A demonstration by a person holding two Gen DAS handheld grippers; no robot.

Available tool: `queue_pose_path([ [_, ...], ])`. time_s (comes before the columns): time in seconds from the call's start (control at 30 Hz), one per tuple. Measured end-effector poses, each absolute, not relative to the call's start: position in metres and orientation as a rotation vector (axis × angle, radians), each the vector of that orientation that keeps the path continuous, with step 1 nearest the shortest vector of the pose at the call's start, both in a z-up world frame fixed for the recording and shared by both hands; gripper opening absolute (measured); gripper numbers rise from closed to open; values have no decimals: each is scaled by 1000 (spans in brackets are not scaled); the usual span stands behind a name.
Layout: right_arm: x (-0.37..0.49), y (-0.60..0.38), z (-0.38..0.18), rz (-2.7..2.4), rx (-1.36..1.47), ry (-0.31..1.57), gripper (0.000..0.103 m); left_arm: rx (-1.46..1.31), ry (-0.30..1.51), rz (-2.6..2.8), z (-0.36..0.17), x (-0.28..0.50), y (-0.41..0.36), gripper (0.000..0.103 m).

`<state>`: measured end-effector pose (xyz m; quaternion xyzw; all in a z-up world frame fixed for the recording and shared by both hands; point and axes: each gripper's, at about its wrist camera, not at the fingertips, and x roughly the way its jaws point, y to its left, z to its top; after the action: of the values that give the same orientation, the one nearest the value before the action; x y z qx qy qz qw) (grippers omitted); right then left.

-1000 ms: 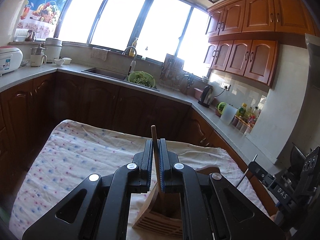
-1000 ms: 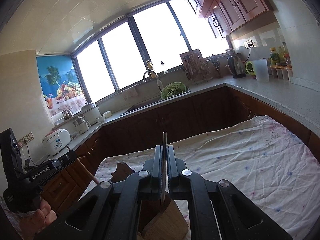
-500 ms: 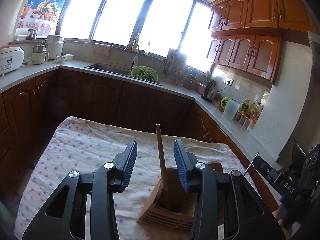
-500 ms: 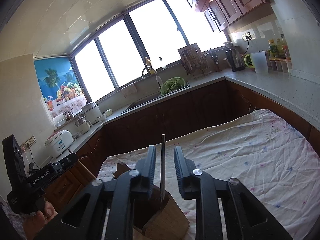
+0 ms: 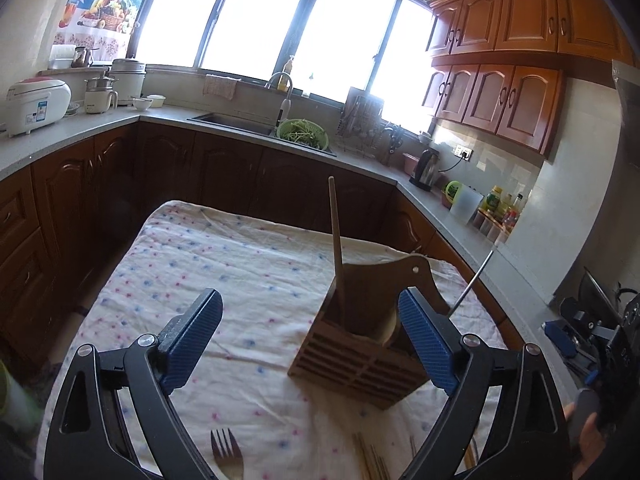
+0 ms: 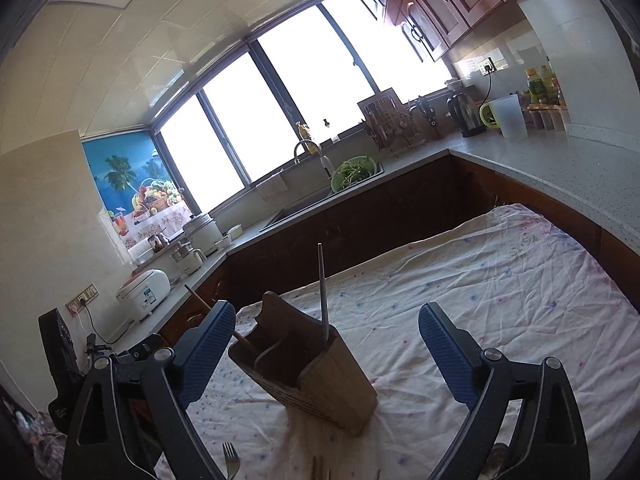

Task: Organize utensils
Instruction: 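Move both tools back down toward the remaining chopsticks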

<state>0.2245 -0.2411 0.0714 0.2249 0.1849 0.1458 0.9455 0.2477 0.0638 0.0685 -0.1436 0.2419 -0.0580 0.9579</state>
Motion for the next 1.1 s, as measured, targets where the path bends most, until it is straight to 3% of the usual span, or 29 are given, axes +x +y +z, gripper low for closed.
queue_pose_path([
  [0.57, 98, -278, 36, 216, 329, 425, 102, -303, 614, -161, 20, 149, 45, 95],
  [1.1, 77, -295, -6, 158, 321, 533, 102, -258, 735, -197, -19, 137, 16, 95],
])
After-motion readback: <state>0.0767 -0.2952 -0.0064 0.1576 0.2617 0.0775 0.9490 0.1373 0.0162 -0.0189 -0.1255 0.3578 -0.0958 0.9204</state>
